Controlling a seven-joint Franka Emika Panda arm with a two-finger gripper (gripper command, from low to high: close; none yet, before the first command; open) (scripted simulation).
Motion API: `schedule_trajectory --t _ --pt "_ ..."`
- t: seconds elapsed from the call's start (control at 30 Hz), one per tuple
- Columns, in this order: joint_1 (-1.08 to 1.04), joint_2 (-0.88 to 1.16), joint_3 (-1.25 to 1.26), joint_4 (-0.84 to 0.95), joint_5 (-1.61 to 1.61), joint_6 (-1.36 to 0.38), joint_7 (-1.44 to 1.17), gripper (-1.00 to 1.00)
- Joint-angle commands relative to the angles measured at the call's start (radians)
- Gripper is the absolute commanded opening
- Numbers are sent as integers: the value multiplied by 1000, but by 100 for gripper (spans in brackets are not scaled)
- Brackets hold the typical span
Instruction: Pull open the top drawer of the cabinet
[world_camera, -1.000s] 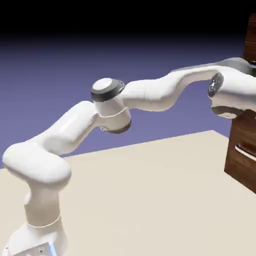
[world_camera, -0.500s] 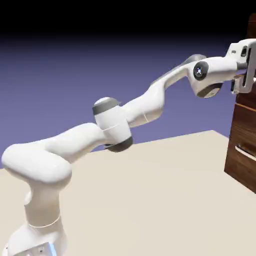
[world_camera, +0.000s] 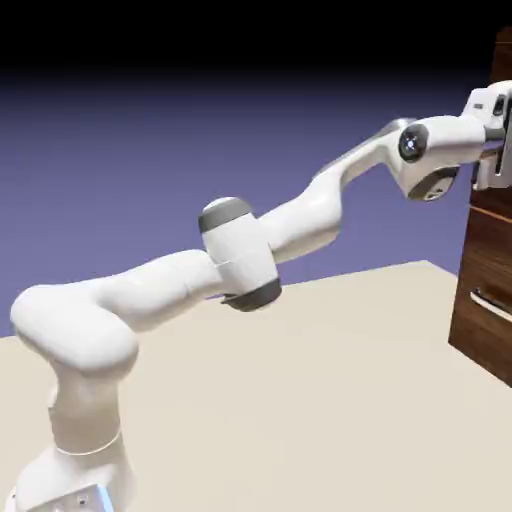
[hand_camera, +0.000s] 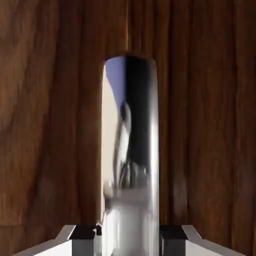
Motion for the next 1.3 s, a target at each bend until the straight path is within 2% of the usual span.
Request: schedule_trajectory --t 0.0,1.07,1.17,1.2,1.27 --pt "20 7 2 -36 7 -13 -14 -100" --pt "674 191 -26 -1196 3 -492 -263 -100" --pt "753 131 -11 -1250 -37 -479 -329 -100" --pt "753 131 -11 -1250 -37 -479 -329 100" --pt "777 137 -20 -1287 -49 -492 -333 100"
